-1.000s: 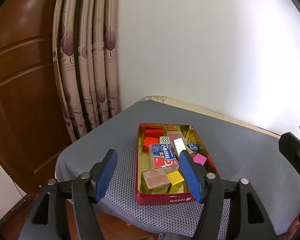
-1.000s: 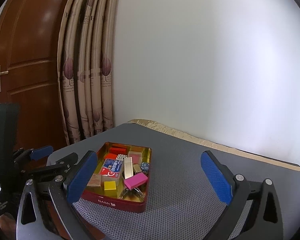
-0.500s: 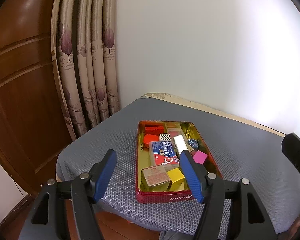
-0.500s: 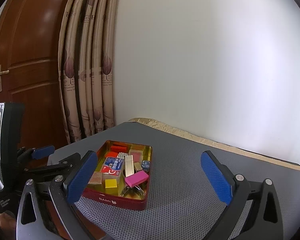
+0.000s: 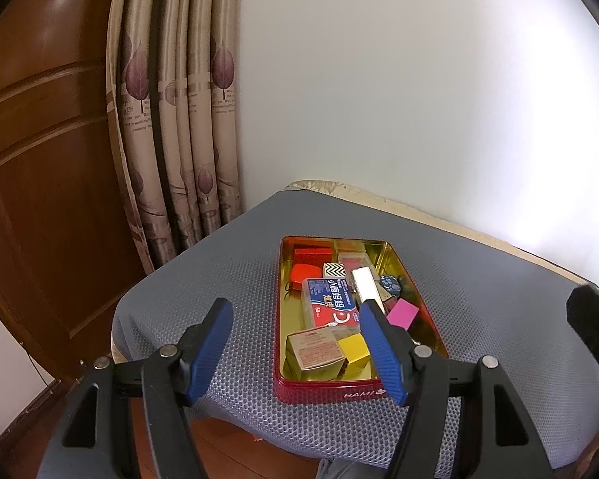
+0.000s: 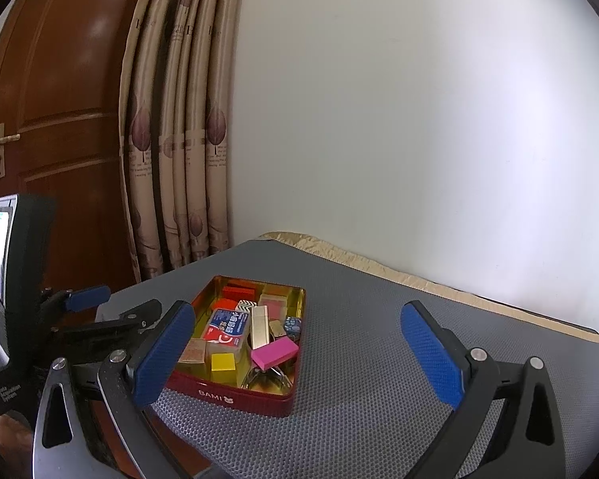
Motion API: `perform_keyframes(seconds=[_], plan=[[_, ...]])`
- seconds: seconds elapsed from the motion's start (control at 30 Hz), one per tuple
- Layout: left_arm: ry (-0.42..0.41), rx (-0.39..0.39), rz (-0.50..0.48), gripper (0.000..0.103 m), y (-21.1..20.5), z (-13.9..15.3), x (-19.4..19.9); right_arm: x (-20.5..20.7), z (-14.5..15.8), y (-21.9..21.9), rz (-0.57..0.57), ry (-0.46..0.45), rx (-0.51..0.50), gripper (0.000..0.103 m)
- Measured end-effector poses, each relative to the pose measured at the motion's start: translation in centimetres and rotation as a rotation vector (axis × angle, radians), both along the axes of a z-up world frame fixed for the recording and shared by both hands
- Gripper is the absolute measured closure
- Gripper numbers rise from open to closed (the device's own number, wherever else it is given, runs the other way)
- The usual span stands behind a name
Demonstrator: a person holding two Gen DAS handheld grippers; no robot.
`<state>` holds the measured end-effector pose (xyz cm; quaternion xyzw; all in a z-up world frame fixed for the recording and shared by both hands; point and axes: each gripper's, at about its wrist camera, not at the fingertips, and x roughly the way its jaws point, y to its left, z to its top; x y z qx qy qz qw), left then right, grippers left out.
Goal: Organize rigid objects
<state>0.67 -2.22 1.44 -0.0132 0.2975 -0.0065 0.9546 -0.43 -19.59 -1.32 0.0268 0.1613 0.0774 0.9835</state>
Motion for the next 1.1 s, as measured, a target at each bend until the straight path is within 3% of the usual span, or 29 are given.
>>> perform_keyframes(seconds=[1.1], plan=[[0.076, -0.028, 0.027, 0.035, 0.9, -1.1, 1.2, 0.5, -0.8, 0.7, 0.024, 0.018, -0.011, 0.001]])
